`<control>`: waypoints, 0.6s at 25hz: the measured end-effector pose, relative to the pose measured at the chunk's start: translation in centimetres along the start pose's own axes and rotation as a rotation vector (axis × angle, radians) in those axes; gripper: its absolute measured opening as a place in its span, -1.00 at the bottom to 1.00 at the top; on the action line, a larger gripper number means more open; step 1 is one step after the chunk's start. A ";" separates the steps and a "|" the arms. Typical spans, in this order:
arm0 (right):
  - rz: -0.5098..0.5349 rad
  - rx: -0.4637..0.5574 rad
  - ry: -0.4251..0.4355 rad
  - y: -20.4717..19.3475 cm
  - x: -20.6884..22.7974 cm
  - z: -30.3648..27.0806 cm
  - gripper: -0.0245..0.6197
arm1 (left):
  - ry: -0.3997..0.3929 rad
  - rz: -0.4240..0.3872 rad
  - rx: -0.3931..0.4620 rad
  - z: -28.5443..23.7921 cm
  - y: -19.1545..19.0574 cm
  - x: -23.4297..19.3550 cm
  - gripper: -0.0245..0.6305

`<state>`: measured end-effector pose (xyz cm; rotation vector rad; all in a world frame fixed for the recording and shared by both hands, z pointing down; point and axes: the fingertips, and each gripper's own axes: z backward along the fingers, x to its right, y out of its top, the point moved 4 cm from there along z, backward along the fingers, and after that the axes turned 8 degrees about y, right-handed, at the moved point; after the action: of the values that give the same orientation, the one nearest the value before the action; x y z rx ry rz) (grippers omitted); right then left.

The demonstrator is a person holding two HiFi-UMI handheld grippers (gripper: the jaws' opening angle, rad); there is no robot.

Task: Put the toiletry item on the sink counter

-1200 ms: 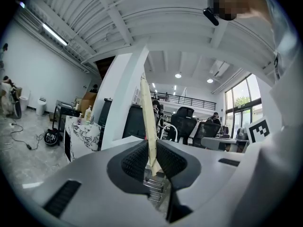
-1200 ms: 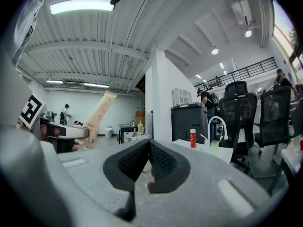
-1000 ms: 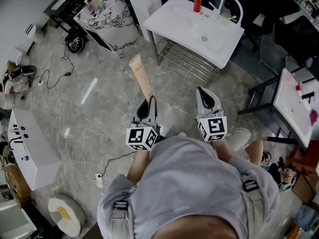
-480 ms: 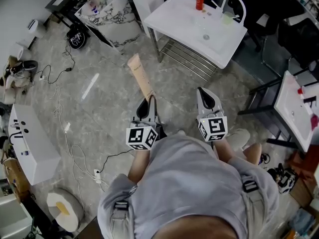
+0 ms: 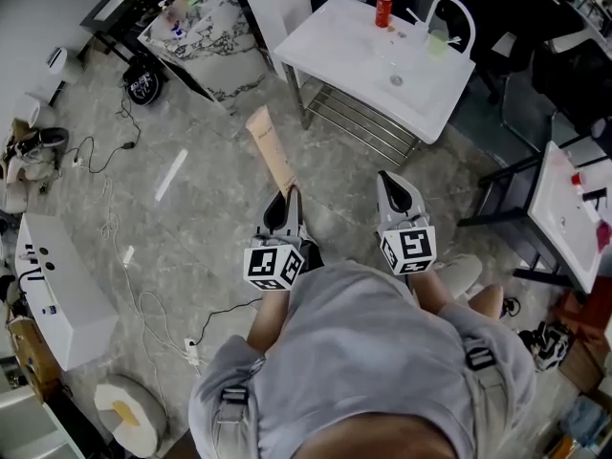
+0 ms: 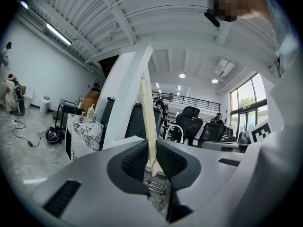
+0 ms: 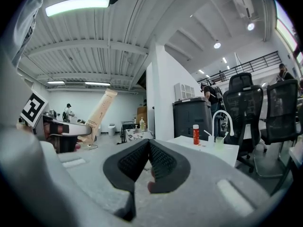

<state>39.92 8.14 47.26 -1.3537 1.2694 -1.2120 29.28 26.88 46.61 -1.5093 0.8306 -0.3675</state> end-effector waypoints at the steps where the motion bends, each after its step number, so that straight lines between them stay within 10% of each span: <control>1: 0.001 -0.004 -0.001 0.0 -0.1 -0.6 -0.91 | -0.003 0.002 0.001 -0.5 0.2 -0.4 -0.77; 15: 0.020 -0.002 -0.055 3.2 0.6 -12.7 -0.91 | -0.032 0.019 0.001 -8.9 4.2 -8.8 -0.77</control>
<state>26.90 7.52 45.73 -1.3638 1.2426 -1.1523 16.11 26.81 45.99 -1.5017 0.8190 -0.3294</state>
